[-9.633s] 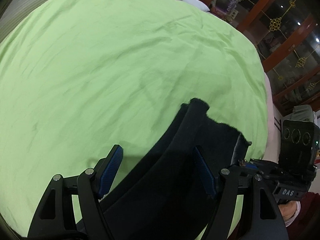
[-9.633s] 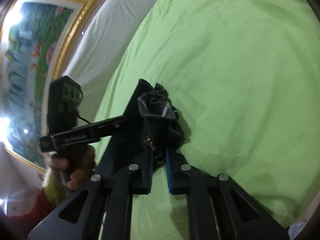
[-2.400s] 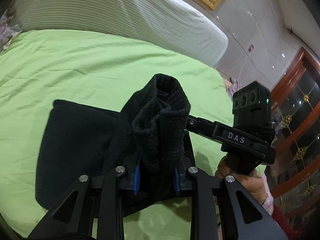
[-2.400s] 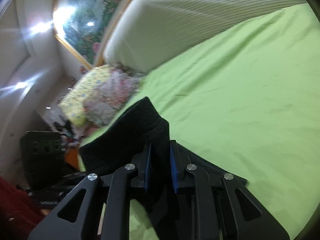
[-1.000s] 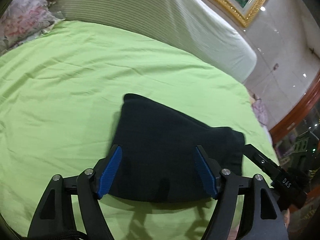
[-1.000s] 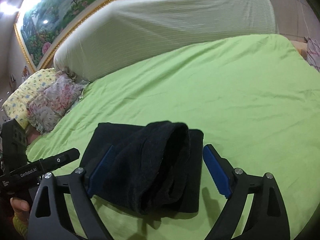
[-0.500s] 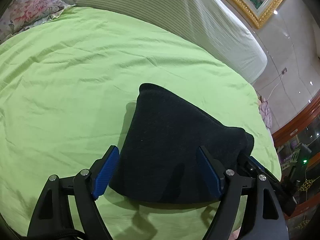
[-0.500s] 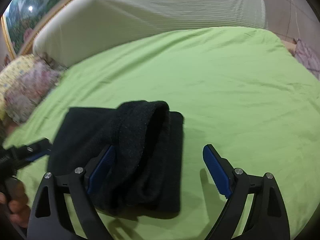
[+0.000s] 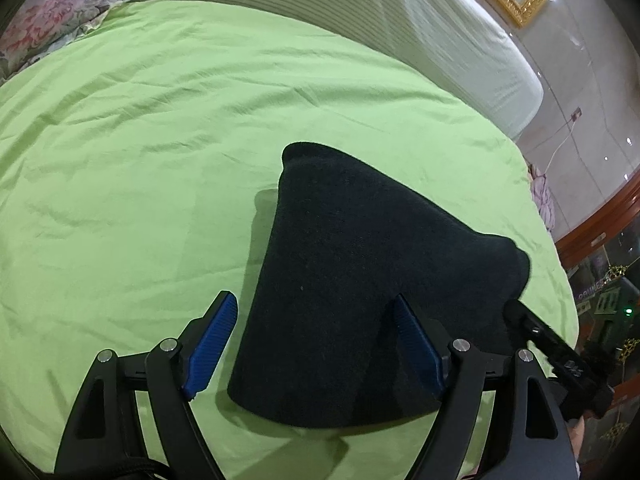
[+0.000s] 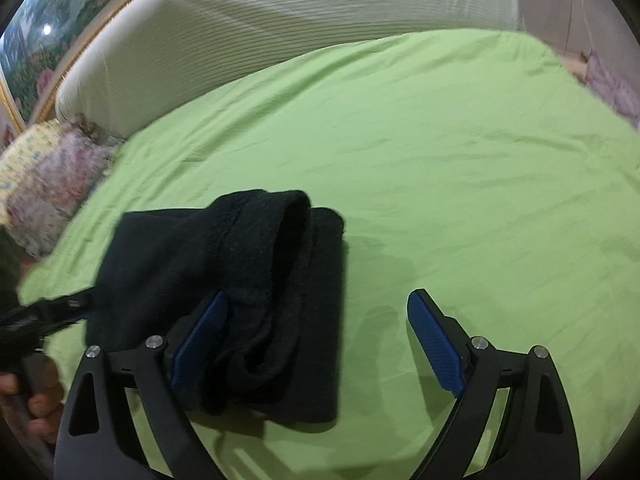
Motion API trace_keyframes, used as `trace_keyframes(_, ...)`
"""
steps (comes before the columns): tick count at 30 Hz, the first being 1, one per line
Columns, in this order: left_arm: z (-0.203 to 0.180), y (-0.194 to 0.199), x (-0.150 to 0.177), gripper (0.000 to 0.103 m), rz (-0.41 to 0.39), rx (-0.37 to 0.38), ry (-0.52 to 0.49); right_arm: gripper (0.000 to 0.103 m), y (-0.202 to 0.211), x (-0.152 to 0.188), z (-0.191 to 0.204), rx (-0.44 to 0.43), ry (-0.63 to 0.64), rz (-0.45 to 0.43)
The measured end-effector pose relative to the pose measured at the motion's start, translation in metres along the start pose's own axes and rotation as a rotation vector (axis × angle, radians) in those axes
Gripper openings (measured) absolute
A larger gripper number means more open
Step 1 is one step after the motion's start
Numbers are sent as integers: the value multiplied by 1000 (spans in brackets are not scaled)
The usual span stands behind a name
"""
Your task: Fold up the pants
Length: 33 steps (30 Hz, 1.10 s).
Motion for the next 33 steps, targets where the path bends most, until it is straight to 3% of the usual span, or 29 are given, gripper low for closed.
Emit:
trace_keyframes(8,5,-15,-7,82,18,26,25,91,-14,5,9,-126,-65,53)
trace_keyframes(9,5,-17,-8,83,20,25,24,89,-14,7,12,-131,-57,55)
trace_keyframes(11,5,-20,-10,83,24,29,27,72,-16,9,14,-127,-39,55)
trace_keyframes(13,4,-24,-11,84,30,35,30,66,-15,8,13,-128,-28,46)
trace_keyframes(19,4,-38,-13,86,42,53,32,60,-16,8,2,-178,-40,44)
trace_keyframes(20,1,-41,-14,84,44,56,23,59,-16,9,0,-188,-45,43)
trace_keyframes(22,-3,-46,-15,69,57,75,4,59,-15,9,-3,-199,-45,41)
trace_keyframes(33,-15,-34,-12,43,23,77,-15,52,-7,9,5,-235,-29,17)
Point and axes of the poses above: each gripper's, at about its wrist camera, not at the fingertips, and y roughly against the way its jaws point, z to its left, x to its underside, the point moved 3 cm from there along -y, roughly the way its jaws point, and after that the axes turned 6 degrees about y, right-handed, at the moved point
